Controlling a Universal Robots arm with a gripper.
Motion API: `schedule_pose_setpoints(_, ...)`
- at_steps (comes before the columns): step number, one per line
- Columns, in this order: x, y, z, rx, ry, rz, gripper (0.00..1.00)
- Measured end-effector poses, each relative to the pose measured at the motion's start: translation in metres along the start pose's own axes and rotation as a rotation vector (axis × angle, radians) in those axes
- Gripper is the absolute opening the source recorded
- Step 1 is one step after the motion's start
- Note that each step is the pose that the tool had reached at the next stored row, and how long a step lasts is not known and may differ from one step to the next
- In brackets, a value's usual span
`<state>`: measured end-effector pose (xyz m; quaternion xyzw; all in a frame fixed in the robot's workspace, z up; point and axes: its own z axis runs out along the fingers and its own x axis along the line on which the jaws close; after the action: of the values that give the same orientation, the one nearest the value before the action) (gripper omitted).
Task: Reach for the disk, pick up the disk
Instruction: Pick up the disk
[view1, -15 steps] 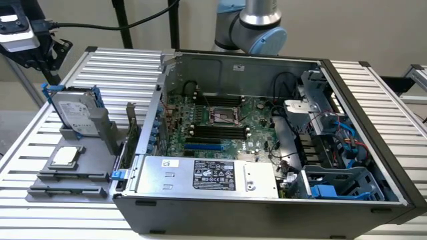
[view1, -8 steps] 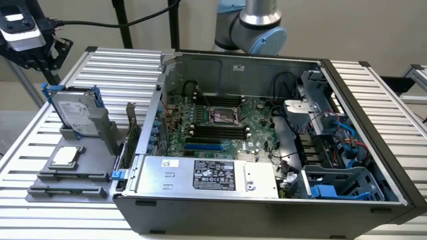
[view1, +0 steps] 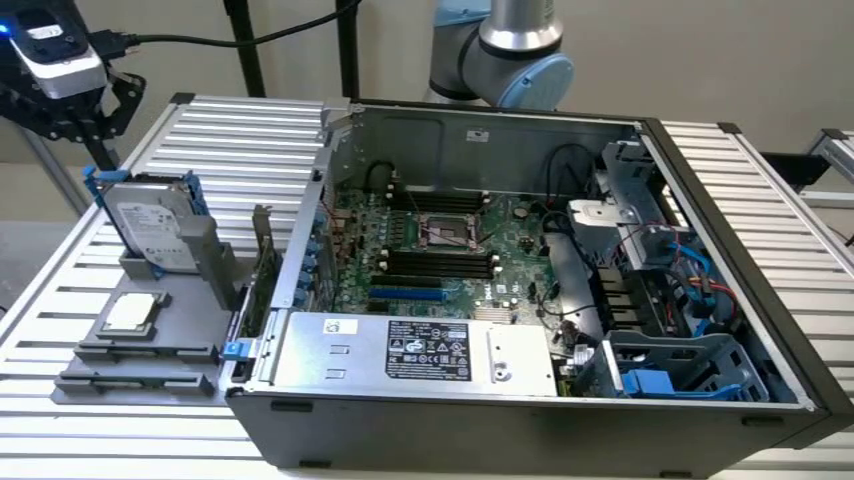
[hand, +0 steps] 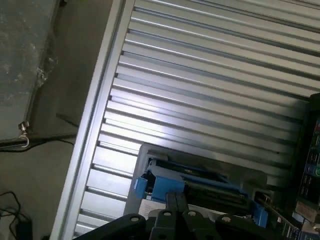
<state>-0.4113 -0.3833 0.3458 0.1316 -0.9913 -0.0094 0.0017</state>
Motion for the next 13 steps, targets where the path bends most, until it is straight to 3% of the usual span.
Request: schedule_pose_setpoints(13, 0.0, 0.0, 0.0, 0.0001, 0.0045, -0.236, 0.11)
